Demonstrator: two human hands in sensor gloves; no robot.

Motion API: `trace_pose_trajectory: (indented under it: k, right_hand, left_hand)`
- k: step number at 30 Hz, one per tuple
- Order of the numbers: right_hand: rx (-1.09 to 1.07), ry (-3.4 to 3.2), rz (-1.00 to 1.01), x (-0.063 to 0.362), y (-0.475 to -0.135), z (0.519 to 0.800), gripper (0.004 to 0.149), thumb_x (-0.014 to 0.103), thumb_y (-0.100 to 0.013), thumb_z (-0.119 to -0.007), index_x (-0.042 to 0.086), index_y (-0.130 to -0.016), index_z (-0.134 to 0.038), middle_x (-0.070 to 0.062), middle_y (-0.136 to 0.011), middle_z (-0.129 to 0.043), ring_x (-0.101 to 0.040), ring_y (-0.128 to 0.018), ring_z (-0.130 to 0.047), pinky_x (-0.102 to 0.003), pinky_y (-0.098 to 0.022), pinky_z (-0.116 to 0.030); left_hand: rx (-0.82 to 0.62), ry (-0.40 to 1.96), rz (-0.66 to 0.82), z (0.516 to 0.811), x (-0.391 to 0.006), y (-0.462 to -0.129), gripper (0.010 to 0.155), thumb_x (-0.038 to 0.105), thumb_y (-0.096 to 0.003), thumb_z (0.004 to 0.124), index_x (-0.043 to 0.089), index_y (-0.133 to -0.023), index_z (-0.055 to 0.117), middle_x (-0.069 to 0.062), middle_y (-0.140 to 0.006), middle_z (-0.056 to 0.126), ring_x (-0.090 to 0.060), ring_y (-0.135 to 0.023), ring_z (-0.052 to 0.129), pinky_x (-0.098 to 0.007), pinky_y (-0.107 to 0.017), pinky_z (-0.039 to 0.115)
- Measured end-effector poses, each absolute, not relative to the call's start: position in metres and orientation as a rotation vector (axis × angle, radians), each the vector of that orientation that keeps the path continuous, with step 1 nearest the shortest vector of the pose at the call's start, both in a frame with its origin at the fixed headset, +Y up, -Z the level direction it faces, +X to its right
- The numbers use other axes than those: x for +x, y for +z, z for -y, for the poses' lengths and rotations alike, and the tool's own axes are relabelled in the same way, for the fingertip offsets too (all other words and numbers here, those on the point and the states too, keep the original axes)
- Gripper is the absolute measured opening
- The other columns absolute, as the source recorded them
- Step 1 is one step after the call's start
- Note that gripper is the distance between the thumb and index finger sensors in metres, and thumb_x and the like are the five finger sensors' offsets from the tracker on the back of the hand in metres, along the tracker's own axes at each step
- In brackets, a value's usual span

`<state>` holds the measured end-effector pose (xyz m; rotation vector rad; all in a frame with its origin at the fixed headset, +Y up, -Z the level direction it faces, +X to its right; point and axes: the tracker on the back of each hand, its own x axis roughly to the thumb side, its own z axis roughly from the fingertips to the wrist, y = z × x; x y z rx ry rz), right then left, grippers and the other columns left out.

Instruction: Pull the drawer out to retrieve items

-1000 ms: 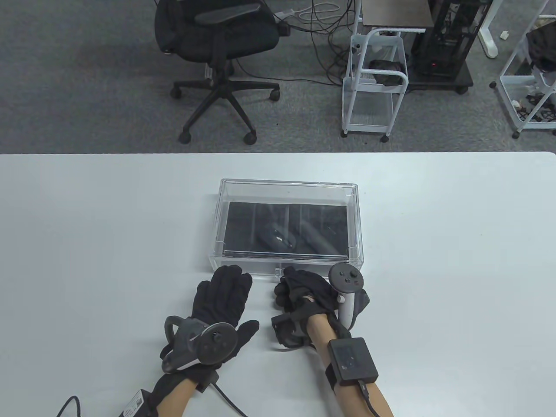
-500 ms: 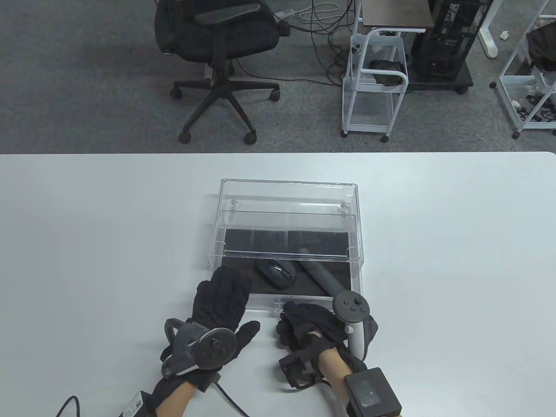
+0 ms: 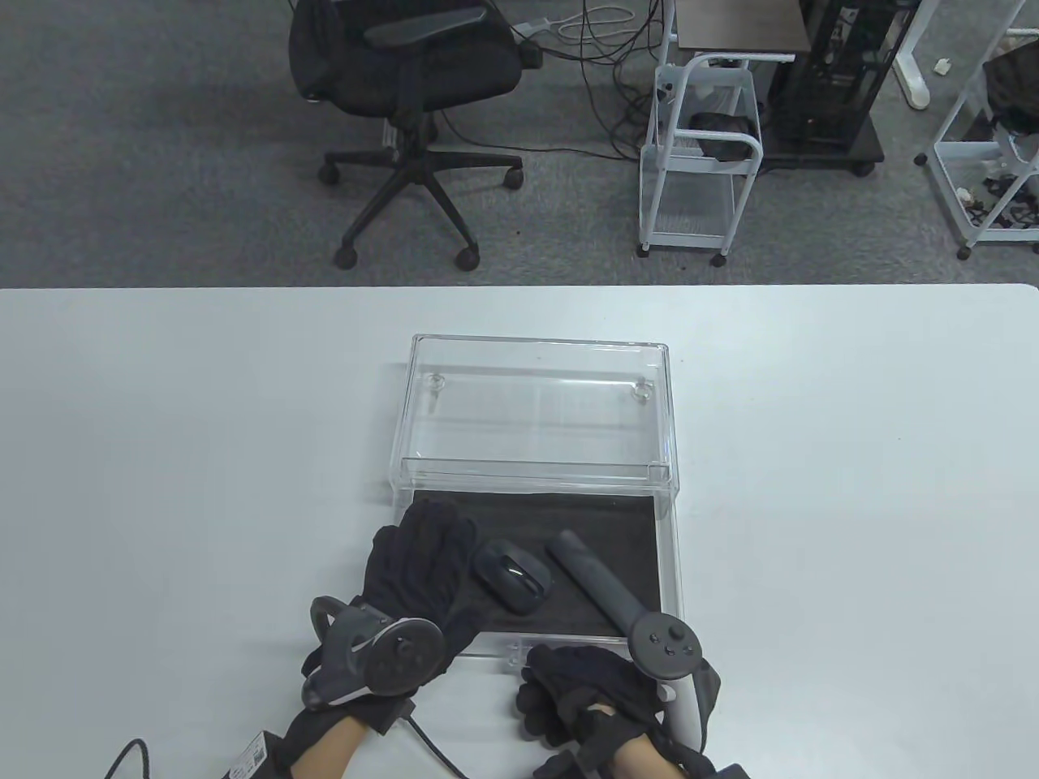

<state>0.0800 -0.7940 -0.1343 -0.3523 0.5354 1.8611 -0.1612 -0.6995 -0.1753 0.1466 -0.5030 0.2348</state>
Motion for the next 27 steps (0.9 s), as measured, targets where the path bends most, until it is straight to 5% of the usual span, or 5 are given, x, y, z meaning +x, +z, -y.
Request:
trace_pose_trajectory:
  k: [9,12,15,23,27]
  right_hand:
    - [-0.322,1.93,-0.589,0.079,-0.132,0.794,0.053,0.042,-0.051,-0.079,-0.002,-0.076,-0.092,-0.01,-0.051,-0.109,-0.022,-0.031,-0.112,-0.042,-0.023,-0.098]
    - [-0.13,2.114,-0.691,0.073,-0.135,0.782,0.053,0.045,-0.051,-0.078,-0.002,-0.063,-0.099,-0.011,-0.035,-0.111,-0.022,-0.015,-0.11,-0.042,-0.011,-0.095]
    - [0.008,2.201,-0.513,0.066,-0.136,0.755,0.053,0.045,-0.05,-0.079,-0.003,-0.062,-0.1,-0.012,-0.033,-0.11,-0.023,-0.012,-0.108,-0.043,-0.009,-0.093]
    - [0.257,2.689,-0.019,0.061,-0.166,0.669,0.056,0.046,-0.051,-0.078,-0.001,-0.077,-0.093,-0.016,-0.051,-0.107,-0.03,-0.028,-0.107,-0.047,-0.021,-0.091]
    - [0.309,3.039,-0.031,0.062,-0.2,0.678,0.062,0.049,-0.05,-0.079,0.006,-0.094,-0.082,-0.016,-0.077,-0.1,-0.034,-0.052,-0.106,-0.049,-0.037,-0.09]
  left_hand:
    - [0.143,0.243,0.498,0.7,-0.162,-0.175,0.093,0.058,-0.0506,0.067,0.023,-0.116,0.011,-0.018,-0.125,0.017,-0.047,-0.117,0.027,-0.074,-0.078,0.039]
    - [0.141,0.243,0.498,0.699,-0.162,-0.176,0.093,0.058,-0.0507,0.067,0.023,-0.116,0.011,-0.018,-0.125,0.017,-0.047,-0.117,0.027,-0.074,-0.078,0.039]
    - [0.14,0.246,0.495,0.699,-0.163,-0.176,0.093,0.058,-0.0506,0.067,0.023,-0.116,0.011,-0.018,-0.125,0.017,-0.046,-0.117,0.027,-0.074,-0.078,0.039]
    - [0.133,0.251,0.494,0.699,-0.164,-0.177,0.093,0.058,-0.0507,0.067,0.023,-0.116,0.012,-0.018,-0.125,0.018,-0.047,-0.117,0.027,-0.074,-0.078,0.039]
    - [0.123,0.247,0.495,0.699,-0.164,-0.177,0.093,0.058,-0.0508,0.067,0.023,-0.116,0.011,-0.018,-0.125,0.018,-0.047,-0.117,0.027,-0.074,-0.078,0.039]
